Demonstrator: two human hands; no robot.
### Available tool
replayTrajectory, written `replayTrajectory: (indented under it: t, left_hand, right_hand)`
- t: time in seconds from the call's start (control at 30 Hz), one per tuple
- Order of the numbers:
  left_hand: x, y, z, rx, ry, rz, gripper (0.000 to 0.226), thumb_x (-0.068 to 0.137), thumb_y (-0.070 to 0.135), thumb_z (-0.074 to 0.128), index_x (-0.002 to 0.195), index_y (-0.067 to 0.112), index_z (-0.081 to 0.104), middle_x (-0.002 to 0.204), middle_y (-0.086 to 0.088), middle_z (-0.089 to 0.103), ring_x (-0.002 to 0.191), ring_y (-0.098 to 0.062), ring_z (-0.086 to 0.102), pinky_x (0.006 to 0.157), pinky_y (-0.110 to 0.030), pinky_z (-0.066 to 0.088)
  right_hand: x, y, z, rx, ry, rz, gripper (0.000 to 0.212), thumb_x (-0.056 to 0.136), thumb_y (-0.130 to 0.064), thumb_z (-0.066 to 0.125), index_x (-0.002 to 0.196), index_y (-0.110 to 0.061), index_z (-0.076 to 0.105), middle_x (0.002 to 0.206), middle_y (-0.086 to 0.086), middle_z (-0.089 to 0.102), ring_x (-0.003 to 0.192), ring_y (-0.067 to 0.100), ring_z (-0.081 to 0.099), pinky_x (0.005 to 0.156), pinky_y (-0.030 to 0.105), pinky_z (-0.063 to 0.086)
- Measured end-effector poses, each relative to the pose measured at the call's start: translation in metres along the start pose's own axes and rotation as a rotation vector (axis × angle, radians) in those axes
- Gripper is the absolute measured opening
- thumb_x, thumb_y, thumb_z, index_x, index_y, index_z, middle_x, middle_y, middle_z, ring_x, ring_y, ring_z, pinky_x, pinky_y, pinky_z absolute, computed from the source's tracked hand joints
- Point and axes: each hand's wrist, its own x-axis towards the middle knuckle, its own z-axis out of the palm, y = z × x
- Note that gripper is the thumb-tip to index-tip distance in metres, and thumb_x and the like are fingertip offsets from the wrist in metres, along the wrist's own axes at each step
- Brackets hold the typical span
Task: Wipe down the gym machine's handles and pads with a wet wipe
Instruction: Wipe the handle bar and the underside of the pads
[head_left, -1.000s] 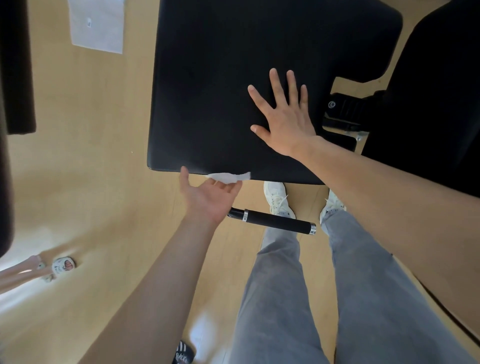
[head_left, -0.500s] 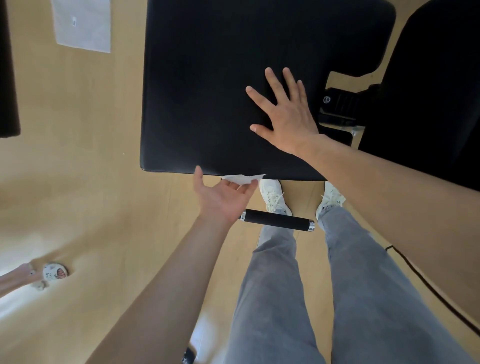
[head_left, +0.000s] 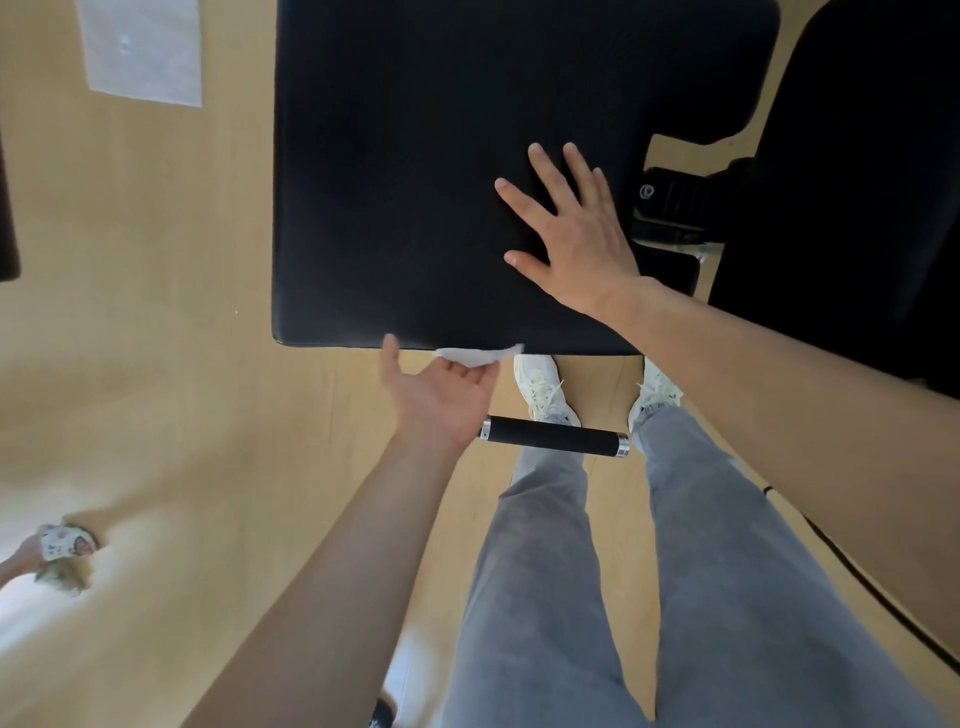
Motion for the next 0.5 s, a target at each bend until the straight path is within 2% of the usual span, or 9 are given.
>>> replayTrajectory:
  t: [0.1, 0.17, 0.23, 0.27, 0.33, 0.37, 0.43, 0.5]
  left_hand:
    - [-0.001, -0.023, 0.001, 0.097, -0.032, -0.144, 0.082, 0.092, 0.063, 0.058, 0.139, -0.005, 0.053, 0.133, -0.027, 0.064, 0.128, -0.045, 0.059, 0.118, -0.053, 0.038]
    - [-0.003, -0.024, -0.004, 0.171, -0.017, -0.166, 0.082, 0.094, 0.065, 0.053, 0.139, -0.003, 0.054, 0.134, -0.023, 0.065, 0.129, -0.043, 0.059, 0.119, -0.050, 0.037]
    - [-0.004, -0.017, -0.010, 0.251, 0.011, -0.148, 0.078, 0.094, 0.066, 0.049, 0.138, 0.002, 0.058, 0.134, -0.017, 0.067, 0.131, -0.038, 0.056, 0.119, -0.046, 0.037]
    - [-0.003, -0.014, -0.011, 0.289, 0.024, -0.143, 0.077, 0.094, 0.066, 0.048, 0.137, 0.003, 0.059, 0.134, -0.015, 0.068, 0.132, -0.036, 0.055, 0.120, -0.043, 0.035]
    - [-0.003, -0.011, -0.010, 0.342, 0.052, -0.138, 0.075, 0.095, 0.066, 0.047, 0.134, 0.004, 0.061, 0.133, -0.014, 0.068, 0.133, -0.033, 0.053, 0.120, -0.041, 0.033]
    - [-0.002, -0.010, -0.008, 0.348, 0.058, -0.138, 0.074, 0.095, 0.065, 0.048, 0.133, 0.003, 0.061, 0.134, -0.015, 0.068, 0.133, -0.032, 0.054, 0.120, -0.040, 0.033]
    - [-0.002, -0.009, -0.004, 0.329, 0.052, -0.145, 0.074, 0.096, 0.063, 0.049, 0.134, -0.001, 0.058, 0.133, -0.019, 0.067, 0.131, -0.031, 0.059, 0.119, -0.040, 0.037]
    - [-0.001, -0.008, -0.001, 0.343, 0.040, -0.162, 0.074, 0.097, 0.062, 0.049, 0.134, -0.002, 0.058, 0.132, -0.019, 0.068, 0.130, -0.032, 0.060, 0.118, -0.040, 0.039]
  right_hand:
    - [-0.009, 0.000, -0.002, 0.111, 0.052, 0.017, 0.069, 0.098, -0.039, 0.063, 0.159, -0.029, 0.032, 0.170, 0.009, 0.013, 0.156, 0.037, 0.009, 0.127, 0.053, 0.013]
    - [-0.029, -0.001, -0.003, 0.264, 0.156, 0.059, 0.060, 0.096, -0.029, 0.068, 0.151, -0.019, 0.047, 0.162, 0.011, 0.034, 0.150, 0.033, 0.031, 0.121, 0.047, 0.031]
    - [-0.061, -0.010, 0.002, 0.438, 0.264, 0.183, 0.043, 0.094, -0.026, 0.069, 0.134, -0.015, 0.062, 0.136, 0.007, 0.060, 0.124, 0.024, 0.057, 0.105, 0.040, 0.050]
    - [-0.078, -0.018, 0.006, 0.534, 0.273, 0.296, 0.032, 0.093, -0.026, 0.070, 0.122, -0.015, 0.069, 0.118, 0.003, 0.067, 0.106, 0.019, 0.064, 0.093, 0.038, 0.054]
    - [-0.109, -0.038, 0.012, 0.786, 0.159, 0.633, 0.017, 0.091, -0.027, 0.074, 0.103, -0.015, 0.072, 0.094, -0.002, 0.071, 0.082, 0.010, 0.066, 0.079, 0.033, 0.057]
    - [-0.120, -0.046, 0.014, 0.962, 0.053, 0.837, 0.019, 0.090, -0.029, 0.076, 0.102, -0.015, 0.071, 0.093, 0.000, 0.072, 0.079, 0.009, 0.067, 0.077, 0.032, 0.059]
    - [-0.135, -0.057, 0.016, 1.412, -0.225, 1.159, 0.030, 0.090, -0.031, 0.078, 0.111, -0.011, 0.069, 0.106, 0.010, 0.072, 0.086, 0.018, 0.069, 0.080, 0.034, 0.063]
    - [-0.138, -0.062, 0.018, 1.750, -0.402, 1.225, 0.035, 0.091, -0.029, 0.077, 0.118, -0.009, 0.068, 0.116, 0.015, 0.069, 0.097, 0.025, 0.069, 0.085, 0.036, 0.062]
